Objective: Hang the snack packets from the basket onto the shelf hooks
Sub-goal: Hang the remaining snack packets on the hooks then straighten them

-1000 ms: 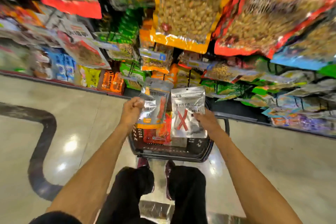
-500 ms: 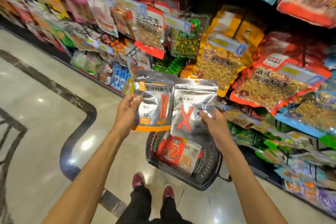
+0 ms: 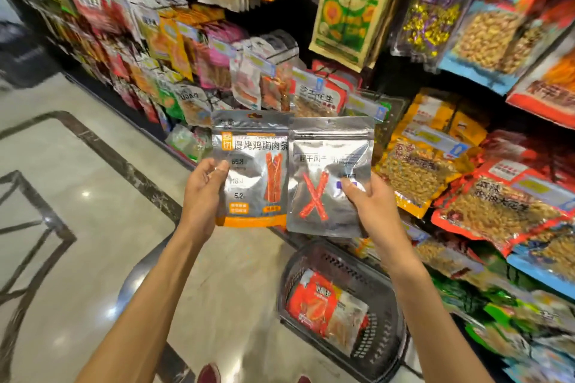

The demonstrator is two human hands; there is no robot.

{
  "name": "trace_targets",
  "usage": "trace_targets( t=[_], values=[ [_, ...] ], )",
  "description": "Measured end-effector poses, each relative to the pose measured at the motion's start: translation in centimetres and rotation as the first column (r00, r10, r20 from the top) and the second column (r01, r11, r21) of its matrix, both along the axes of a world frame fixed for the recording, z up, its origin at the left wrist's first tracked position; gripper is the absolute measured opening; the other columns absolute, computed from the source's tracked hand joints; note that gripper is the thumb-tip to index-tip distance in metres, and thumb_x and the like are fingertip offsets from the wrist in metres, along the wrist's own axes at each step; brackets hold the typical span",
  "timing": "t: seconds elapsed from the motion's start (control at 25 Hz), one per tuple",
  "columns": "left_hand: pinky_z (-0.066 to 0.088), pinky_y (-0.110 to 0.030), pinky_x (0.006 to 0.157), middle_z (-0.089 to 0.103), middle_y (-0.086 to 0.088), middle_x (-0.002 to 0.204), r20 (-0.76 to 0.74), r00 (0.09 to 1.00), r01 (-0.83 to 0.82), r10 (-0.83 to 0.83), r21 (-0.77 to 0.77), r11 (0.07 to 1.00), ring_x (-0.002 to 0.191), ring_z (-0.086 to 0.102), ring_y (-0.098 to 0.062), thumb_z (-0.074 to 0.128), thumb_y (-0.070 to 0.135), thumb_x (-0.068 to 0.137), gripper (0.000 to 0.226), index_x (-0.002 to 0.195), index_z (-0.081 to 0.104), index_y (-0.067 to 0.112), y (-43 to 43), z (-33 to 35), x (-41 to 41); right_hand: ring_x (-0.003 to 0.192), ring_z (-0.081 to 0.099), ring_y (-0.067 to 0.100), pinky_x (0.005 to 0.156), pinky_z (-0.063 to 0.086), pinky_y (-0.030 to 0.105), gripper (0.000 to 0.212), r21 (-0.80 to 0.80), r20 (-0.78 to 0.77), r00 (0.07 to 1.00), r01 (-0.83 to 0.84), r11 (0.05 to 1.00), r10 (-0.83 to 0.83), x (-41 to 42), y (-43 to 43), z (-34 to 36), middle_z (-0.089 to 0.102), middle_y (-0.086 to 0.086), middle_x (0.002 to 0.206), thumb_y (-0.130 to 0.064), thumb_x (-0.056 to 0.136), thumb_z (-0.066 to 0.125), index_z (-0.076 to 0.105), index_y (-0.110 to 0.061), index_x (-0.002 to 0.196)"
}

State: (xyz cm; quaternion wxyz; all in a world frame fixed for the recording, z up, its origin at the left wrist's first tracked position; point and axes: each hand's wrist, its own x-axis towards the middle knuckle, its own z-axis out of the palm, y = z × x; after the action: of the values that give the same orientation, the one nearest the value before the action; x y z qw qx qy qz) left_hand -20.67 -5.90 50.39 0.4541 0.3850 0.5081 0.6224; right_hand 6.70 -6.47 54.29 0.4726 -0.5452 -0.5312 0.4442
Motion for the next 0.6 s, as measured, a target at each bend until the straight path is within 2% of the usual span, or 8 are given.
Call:
trace_targets(
  t=[0.04,0.12,0.2,0.4,0.6],
  values=[
    [0.047,-0.045,0.082,0.062,-0.015,0.096,0.007,1.0,0.005,-0.006,0.017,1.0,0.088,0.057,-0.028,0.064,0.038,0.093,0.034,0.095,0.057,0.005,0.2,0.5,-1.5,0.09,0.067,0.002,0.074,0.05,0.019,0.021,0.007,0.009,1.0,0.013,1.0,-0.013,-1.6,0.1,0.5,0.072,-0.012,0.1,-0.014,0.096,0.06,0.066,-0.019,0.116],
    [0.051,-0.046,0.084,0.069,-0.017,0.101,0.01,1.0,-0.001,0.0,0.04,0.999,0.091,0.064,-0.032,0.057,0.024,0.099,0.016,0.099,0.062,0.009,0.1,1.6,-4.6,0.097,0.068,0.009,0.079,0.051,0.027,0.025,0.034,0.021,0.999,0.035,0.999,-0.036,-4.9,0.1,1.2,0.072,-0.006,0.106,-0.014,0.095,0.061,0.065,-0.016,0.12],
    [0.053,-0.046,0.084,0.071,-0.017,0.102,-0.006,1.0,0.006,-0.005,0.058,0.998,0.091,0.067,-0.031,0.053,0.018,0.1,0.014,0.102,0.062,0.007,0.4,2.5,-7.8,0.1,0.068,0.01,0.083,0.053,0.03,0.026,0.055,0.022,0.999,0.042,0.998,-0.044,-8.3,0.2,1.8,0.072,-0.006,0.109,-0.016,0.095,0.061,0.065,-0.019,0.121],
    [0.058,-0.027,0.068,0.075,0.0,0.087,0.0,0.999,0.041,-0.041,0.07,0.997,0.075,0.071,-0.014,0.05,0.011,0.101,0.011,0.095,0.06,0.013,2.1,4.9,-14.0,0.1,0.066,0.002,0.083,0.051,0.027,0.026,0.103,0.031,0.994,0.099,0.99,-0.103,-14.5,0.6,3.3,0.07,-0.014,0.109,-0.02,0.096,0.061,0.065,-0.023,0.121],
    [0.058,-0.036,0.075,0.073,-0.004,0.09,-0.007,0.996,0.087,-0.087,0.097,0.992,0.081,0.07,-0.02,0.05,0.015,0.101,0.01,0.098,0.058,0.009,5.3,6.5,-18.1,0.097,0.068,0.008,0.083,0.053,0.032,0.019,0.119,0.022,0.985,0.167,0.979,-0.171,-17.9,2.8,4.4,0.072,-0.01,0.105,-0.021,0.096,0.061,0.066,-0.023,0.114]
  ],
)
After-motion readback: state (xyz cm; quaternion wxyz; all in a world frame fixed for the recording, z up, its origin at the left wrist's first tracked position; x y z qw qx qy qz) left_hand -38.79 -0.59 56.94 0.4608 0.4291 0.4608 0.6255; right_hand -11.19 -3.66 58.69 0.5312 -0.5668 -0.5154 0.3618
